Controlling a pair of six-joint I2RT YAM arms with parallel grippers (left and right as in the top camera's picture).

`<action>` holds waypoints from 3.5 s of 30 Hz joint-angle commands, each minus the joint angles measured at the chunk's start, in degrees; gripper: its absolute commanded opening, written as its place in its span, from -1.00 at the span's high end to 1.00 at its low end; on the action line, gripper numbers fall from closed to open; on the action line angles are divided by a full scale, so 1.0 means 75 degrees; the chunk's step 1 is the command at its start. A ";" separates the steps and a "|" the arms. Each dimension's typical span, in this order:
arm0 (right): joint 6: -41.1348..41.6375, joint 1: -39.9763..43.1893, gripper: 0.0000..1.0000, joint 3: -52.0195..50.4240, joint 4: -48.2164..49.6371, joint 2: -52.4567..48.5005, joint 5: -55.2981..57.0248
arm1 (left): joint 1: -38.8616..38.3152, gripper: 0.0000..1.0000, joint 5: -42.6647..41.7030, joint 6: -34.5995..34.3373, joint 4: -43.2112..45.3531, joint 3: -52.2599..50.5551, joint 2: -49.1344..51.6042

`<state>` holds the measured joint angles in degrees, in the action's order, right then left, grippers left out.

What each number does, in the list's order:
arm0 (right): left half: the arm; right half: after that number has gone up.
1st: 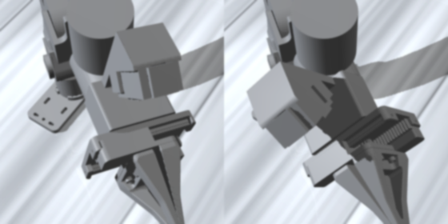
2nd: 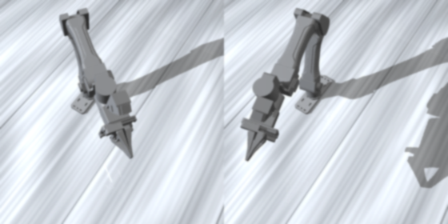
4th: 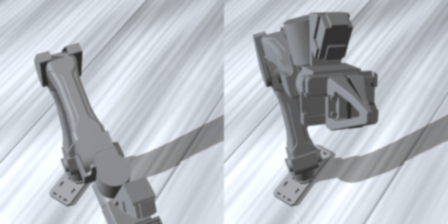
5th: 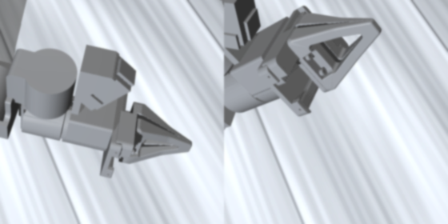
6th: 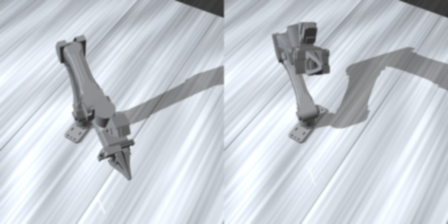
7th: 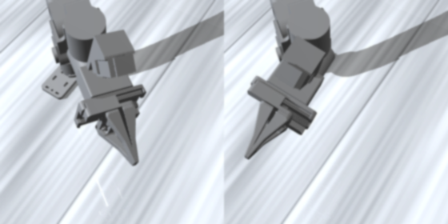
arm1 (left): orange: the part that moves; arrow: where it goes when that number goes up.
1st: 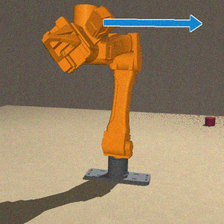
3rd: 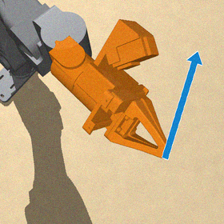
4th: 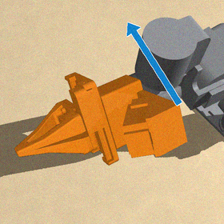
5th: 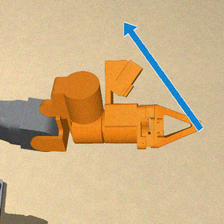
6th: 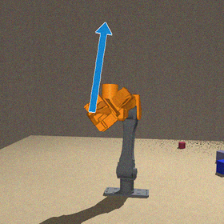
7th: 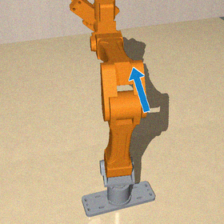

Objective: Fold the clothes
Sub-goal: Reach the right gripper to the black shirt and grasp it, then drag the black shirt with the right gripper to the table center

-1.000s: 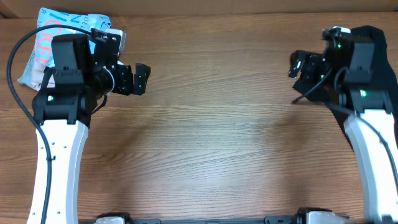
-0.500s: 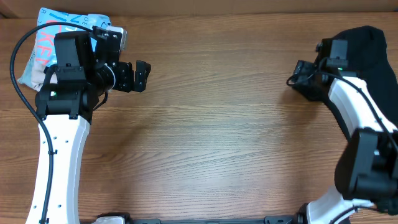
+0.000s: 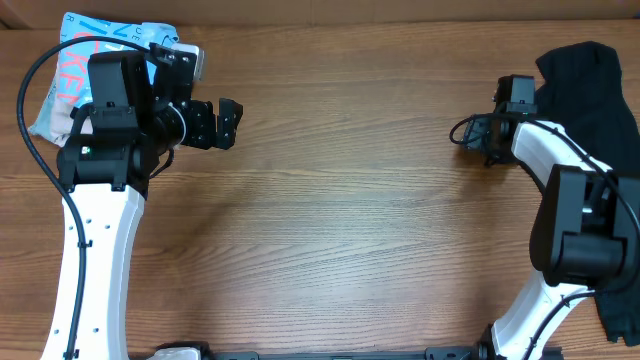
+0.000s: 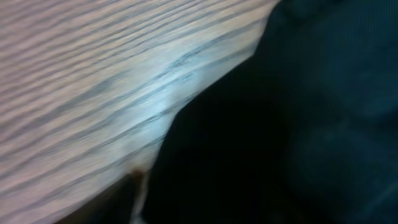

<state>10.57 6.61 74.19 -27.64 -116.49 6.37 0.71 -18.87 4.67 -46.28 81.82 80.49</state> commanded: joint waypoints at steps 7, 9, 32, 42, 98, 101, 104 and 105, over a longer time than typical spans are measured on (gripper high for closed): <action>0.0772 -0.0119 0.89 0.0184 -0.0388 -0.0242 -0.0312 | -0.0047 -0.73 0.0026 0.0125 -0.0023 0.0157 0.0198; 0.0772 -0.0251 0.92 0.0219 -0.0670 -0.0242 -0.0793 | -0.0047 -0.73 0.0026 0.0125 0.0015 0.0157 0.0198; 0.1230 -0.5823 0.48 0.3596 -0.5094 -0.0210 -0.2824 | 0.0458 -0.96 0.2229 -0.0452 -0.0044 0.0157 0.0198; 0.1428 -0.4590 -0.46 0.4266 -0.6426 0.0268 -0.2865 | 0.0460 -1.00 0.2200 -0.0446 -0.0108 0.0157 0.0198; 0.2579 -0.2471 0.92 0.3048 -0.4497 0.0691 -0.0691 | 0.0452 -0.84 0.1737 -0.0248 -0.0169 0.0154 0.0880; 0.2261 -0.1888 0.92 0.3060 -0.3287 0.0688 0.0181 | 0.0446 -0.84 0.1693 -0.0248 -0.0134 0.0154 0.0880; 0.2270 -0.1326 0.92 0.3060 -0.2055 0.0679 0.1084 | 0.0417 -0.79 0.1495 -0.0248 -0.0143 0.0154 0.0880; 0.2270 -0.1151 0.92 0.3060 -0.1609 0.0679 0.1163 | 0.0388 -0.79 0.1384 -0.0245 -0.0140 0.0154 0.0880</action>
<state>29.43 -4.95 96.07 -43.59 -112.66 6.87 4.21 -5.96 1.91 -47.57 81.82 86.91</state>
